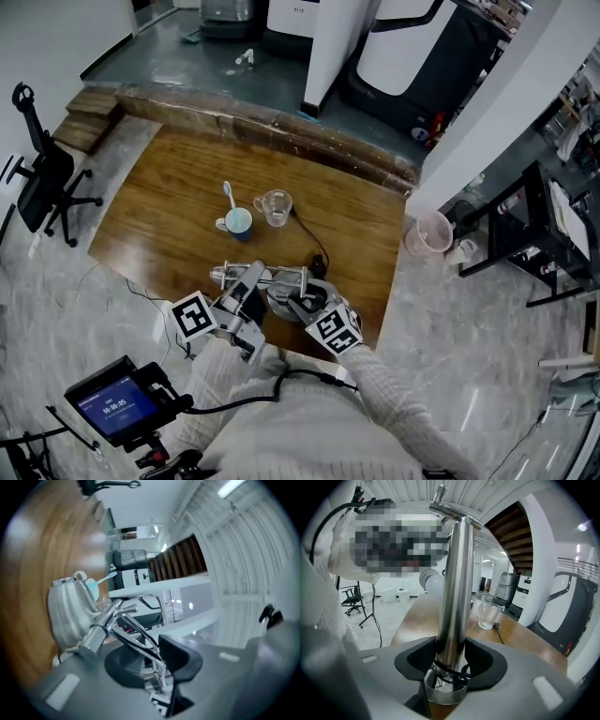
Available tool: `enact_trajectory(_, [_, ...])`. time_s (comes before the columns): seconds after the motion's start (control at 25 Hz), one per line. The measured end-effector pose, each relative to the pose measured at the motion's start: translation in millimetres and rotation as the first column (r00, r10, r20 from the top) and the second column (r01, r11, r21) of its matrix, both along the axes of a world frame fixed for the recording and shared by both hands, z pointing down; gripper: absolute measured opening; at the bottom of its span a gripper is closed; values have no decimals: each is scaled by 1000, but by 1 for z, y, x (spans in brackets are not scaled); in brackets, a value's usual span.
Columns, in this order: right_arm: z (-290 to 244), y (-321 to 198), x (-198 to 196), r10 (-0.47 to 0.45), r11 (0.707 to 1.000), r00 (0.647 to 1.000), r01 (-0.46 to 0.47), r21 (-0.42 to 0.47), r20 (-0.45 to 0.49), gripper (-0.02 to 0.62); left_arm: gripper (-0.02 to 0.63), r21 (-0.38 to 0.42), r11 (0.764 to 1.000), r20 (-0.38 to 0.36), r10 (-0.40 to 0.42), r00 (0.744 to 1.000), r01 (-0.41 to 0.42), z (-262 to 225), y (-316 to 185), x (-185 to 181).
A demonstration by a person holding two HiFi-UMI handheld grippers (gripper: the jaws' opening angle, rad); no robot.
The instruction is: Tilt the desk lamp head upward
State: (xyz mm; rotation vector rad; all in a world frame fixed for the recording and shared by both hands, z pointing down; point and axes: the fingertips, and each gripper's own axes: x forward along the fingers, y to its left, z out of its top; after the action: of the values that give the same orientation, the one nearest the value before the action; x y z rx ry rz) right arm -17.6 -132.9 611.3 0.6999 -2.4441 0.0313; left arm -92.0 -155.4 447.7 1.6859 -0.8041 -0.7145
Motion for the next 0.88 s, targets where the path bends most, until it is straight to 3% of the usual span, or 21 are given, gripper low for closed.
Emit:
enact_trajectory(0.04, [0, -1, 0, 9, 1000, 1000, -9, -4, 4, 189, 78, 32, 999, 105, 11, 994, -14, -6, -2, 1])
enact_trajectory(0.12, [0, -4, -2, 31, 999, 999, -30, -18, 18, 186, 84, 95, 994, 321, 15, 947, -48, -17, -7, 2])
enact_trajectory(0.2, [1, -6, -5, 50, 998, 998, -49, -32, 33, 183, 92, 149, 986, 482, -5, 876, -76, -28, -11, 5])
enact_trajectory(0.28, [2, -9, -6, 56, 998, 998, -55, -42, 38, 181, 103, 208, 972, 629, -50, 776, -106, -40, -13, 11])
enact_trajectory(0.32, [2, -10, -7, 55, 997, 998, -53, -48, 38, 180, 110, 242, 962, 704, -83, 705, -128, -47, -13, 16])
enact_trajectory(0.36, [2, -11, -7, 51, 997, 998, -49, -54, 37, 179, 116, 277, 948, 776, -122, 619, -160, -55, -13, 23])
enact_trajectory(0.44, [2, -14, -9, 38, 997, 999, -36, -69, 29, 179, 132, 341, 905, 885, -218, 412, -253, -69, -11, 41])
enact_trajectory(0.52, [3, -16, -12, 32, 996, 999, -30, -79, 24, 179, 146, 362, 863, 929, -304, 211, -351, -79, -10, 60])
enact_trajectory(0.56, [3, -17, -13, 33, 996, 999, -31, -82, 23, 179, 151, 358, 851, 934, -329, 142, -383, -81, -10, 66])
enact_trajectory(0.6, [4, -18, -13, 34, 996, 999, -32, -85, 23, 179, 155, 351, 845, 935, -340, 100, -403, -81, -10, 70])
enact_trajectory(0.64, [5, -19, -14, 35, 996, 999, -33, -87, 22, 179, 156, 346, 843, 935, -345, 78, -413, -80, -11, 71])
enact_trajectory(0.76, [6, -21, -13, 31, 996, 999, -30, -89, 12, 180, 162, 349, 834, 928, -371, 33, -427, -78, -12, 73])
enact_trajectory(0.88, [8, -22, -15, 25, 996, 1000, -24, -91, 11, 181, 169, 350, 826, 915, -403, -29, -442, -76, -11, 75])
